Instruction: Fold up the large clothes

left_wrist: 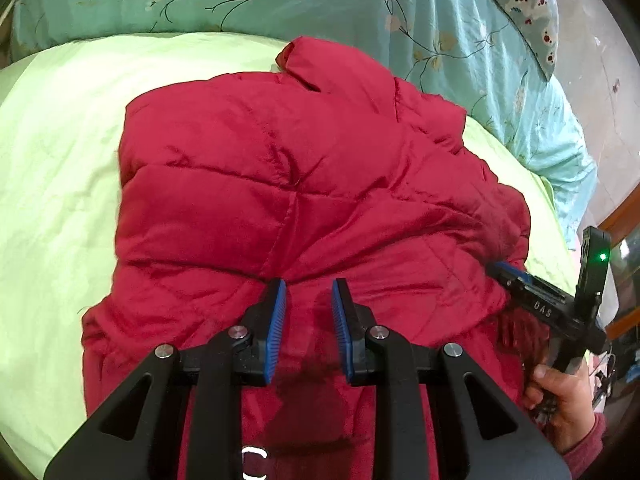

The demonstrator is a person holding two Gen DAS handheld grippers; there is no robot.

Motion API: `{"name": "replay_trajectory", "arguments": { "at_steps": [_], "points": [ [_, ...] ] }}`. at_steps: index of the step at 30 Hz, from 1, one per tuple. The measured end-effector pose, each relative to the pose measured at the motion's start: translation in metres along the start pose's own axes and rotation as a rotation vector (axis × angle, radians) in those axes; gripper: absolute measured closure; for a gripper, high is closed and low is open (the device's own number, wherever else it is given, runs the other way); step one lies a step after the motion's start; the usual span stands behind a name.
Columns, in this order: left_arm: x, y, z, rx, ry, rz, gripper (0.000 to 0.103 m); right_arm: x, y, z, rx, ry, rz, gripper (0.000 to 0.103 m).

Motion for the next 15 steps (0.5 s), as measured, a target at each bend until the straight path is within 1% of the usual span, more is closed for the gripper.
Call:
{"name": "replay_trajectory", "arguments": {
  "at_steps": [3,5,9,11,12,14,15],
  "points": [
    [0.006,-0.002,0.001,0.005,-0.016,-0.004,0.082,0.001,0.001,0.000,0.007,0.002,-0.010,0.070],
    [0.010,0.000,-0.001,0.024,-0.023,-0.029,0.082,-0.001,0.002,0.000,0.014,0.000,-0.015,0.070],
    [0.014,0.003,-0.002,0.052,-0.029,-0.066,0.082,-0.018,0.004,0.000,0.063,0.012,-0.082,0.067],
    [0.012,0.002,-0.002,0.048,-0.025,-0.059,0.082,-0.035,0.004,0.003,0.082,0.026,-0.100,0.066],
    [0.009,0.001,-0.002,0.035,-0.019,-0.049,0.082,-0.045,0.004,0.005,0.086,0.038,-0.113,0.064],
    [0.003,-0.001,-0.001,0.010,-0.012,-0.031,0.082,-0.063,0.003,0.010,0.090,0.056,-0.138,0.062],
    [-0.002,0.000,0.000,0.002,-0.007,-0.019,0.079,-0.072,0.003,0.013,0.089,0.061,-0.145,0.060]
  ]
}}
Point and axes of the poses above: each gripper's, at about its wrist camera, not at the fingertips, and x roughly the way its jaws point, y to its right, z to its underside, the point moved 6 cm from there along x, roughly the way its jaws point, and after that the axes turned 2 degrees about -y, right-handed, at the moved point
